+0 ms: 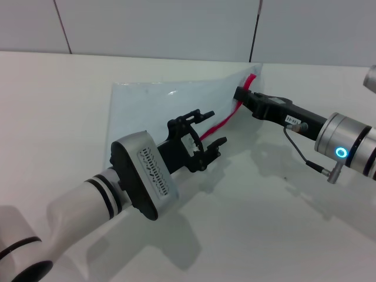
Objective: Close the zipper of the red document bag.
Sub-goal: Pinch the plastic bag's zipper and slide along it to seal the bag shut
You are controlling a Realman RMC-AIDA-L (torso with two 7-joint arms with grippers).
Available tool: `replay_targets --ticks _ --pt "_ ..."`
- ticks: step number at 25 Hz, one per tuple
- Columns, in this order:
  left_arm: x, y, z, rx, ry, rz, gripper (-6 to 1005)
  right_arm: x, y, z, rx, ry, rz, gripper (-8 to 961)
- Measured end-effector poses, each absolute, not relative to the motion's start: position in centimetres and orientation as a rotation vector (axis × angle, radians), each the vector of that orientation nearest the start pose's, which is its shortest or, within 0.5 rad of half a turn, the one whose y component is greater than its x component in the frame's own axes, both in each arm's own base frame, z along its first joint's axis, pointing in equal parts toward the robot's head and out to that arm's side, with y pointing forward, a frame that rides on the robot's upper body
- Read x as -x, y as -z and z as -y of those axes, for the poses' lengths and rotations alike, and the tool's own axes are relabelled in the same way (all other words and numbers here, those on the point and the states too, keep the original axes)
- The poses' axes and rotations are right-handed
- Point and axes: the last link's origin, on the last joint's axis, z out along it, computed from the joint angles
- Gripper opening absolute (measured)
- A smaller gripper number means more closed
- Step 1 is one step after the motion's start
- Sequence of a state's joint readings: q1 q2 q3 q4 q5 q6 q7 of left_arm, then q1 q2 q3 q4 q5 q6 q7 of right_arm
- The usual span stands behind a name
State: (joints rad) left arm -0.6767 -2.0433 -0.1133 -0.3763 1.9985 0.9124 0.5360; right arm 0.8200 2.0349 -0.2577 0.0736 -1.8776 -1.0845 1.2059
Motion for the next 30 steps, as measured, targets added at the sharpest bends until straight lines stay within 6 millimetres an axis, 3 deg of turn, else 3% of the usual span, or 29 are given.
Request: replay_targets --ticks 14,26,30 --pt "23.0 11.6 -32.9 2.122 0.328 -0.418 552 -22.3 7.4 -38.8 2.256 -1.006 -1.139 14" --pt "23.3 11.3 -33.0 2.11 0.318 -0.424 531 -22.4 7.4 -38.7 2.252 -1.012 -1.142 14" --pt "23.3 11.2 -33.1 2.107 0.312 -0.429 433 -22.4 7.4 -38.7 2.256 -1.011 -1.139 14"
